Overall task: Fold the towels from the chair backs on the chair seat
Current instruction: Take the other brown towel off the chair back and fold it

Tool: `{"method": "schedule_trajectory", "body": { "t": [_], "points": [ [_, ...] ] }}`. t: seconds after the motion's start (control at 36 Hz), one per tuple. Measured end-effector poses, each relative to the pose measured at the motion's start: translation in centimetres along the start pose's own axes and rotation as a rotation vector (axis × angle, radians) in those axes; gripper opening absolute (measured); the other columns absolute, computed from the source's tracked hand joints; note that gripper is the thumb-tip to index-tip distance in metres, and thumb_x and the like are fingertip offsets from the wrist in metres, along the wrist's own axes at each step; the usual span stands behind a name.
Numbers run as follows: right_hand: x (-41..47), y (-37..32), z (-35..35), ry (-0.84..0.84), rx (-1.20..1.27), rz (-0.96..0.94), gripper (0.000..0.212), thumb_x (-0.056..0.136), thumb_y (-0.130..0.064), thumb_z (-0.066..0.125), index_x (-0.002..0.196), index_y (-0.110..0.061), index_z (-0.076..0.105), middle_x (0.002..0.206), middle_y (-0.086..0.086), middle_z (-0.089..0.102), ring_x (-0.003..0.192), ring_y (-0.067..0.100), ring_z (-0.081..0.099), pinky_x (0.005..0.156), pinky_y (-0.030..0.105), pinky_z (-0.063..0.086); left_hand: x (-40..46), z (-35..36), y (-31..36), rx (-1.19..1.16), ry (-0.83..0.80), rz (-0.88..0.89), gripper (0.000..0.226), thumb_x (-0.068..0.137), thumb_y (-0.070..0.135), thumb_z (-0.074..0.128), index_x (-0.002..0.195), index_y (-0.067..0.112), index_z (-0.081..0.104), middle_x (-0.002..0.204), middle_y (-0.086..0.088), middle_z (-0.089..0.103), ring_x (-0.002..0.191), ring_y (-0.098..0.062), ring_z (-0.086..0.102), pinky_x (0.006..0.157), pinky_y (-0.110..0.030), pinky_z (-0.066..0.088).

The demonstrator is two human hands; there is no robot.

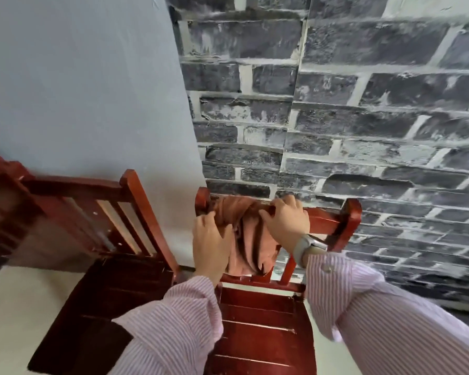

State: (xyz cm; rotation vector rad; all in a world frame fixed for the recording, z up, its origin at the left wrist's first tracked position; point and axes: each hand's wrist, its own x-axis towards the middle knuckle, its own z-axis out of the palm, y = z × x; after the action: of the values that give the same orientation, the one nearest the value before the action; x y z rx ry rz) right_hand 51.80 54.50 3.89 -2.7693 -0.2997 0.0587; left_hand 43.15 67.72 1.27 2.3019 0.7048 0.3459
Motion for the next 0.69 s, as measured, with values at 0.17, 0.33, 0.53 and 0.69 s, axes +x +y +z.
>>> {"method": "schedule_trajectory", "body": {
  "t": [0.17,0.33,0.53,0.69],
  "points": [
    [0.1,-1.9,0.0,-0.025,-0.027,-0.009,0.028,0.091,-0.026,0.048,0.115,-0.012,0.051,0.123,0.008,0.050,0.119,0.028,0.043,0.097,0.040,0.035,1.3,0.3,-1.0,-0.080,-0.023,0.025,0.032,0.091,0.027,0.047,0.119,0.012,0.050,0.115,-0.005,0.055,0.103,-0.024,0.055,0.088,-0.038,0.047],
    [-1.3,-2.5,-0.6,-0.059,0.241,0.064,0.021,0.092,-0.020,0.041,0.107,-0.008,0.049,0.108,0.012,0.058,0.105,0.030,0.054,0.088,0.040,0.043,1.8,-1.9,-0.7,-0.176,-0.036,0.201,0.012,0.092,0.019,0.048,0.097,0.014,0.057,0.081,0.000,0.061,0.075,-0.017,0.059,0.062,-0.023,0.042],
    [-5.6,-0.1,-4.7,0.215,0.786,0.238,0.006,0.089,-0.012,0.046,0.093,-0.008,0.049,0.086,0.008,0.055,0.079,0.019,0.050,0.072,0.031,0.042,0.5,-5.5,3.7,-0.351,-0.011,0.313,0.014,0.089,0.010,0.053,0.099,0.003,0.059,0.076,-0.009,0.060,0.067,-0.024,0.054,0.061,-0.020,0.034],
    [-12.1,4.3,-11.8,0.437,1.251,0.292,0.023,0.083,0.007,0.043,0.080,-0.014,0.053,0.078,0.009,0.056,0.074,0.021,0.052,0.067,0.035,0.043,-3.2,-8.4,8.1,-0.433,-0.050,0.452,0.021,0.091,0.013,0.051,0.108,0.003,0.058,0.094,-0.010,0.064,0.084,-0.021,0.057,0.073,-0.024,0.039]
  ]
}}
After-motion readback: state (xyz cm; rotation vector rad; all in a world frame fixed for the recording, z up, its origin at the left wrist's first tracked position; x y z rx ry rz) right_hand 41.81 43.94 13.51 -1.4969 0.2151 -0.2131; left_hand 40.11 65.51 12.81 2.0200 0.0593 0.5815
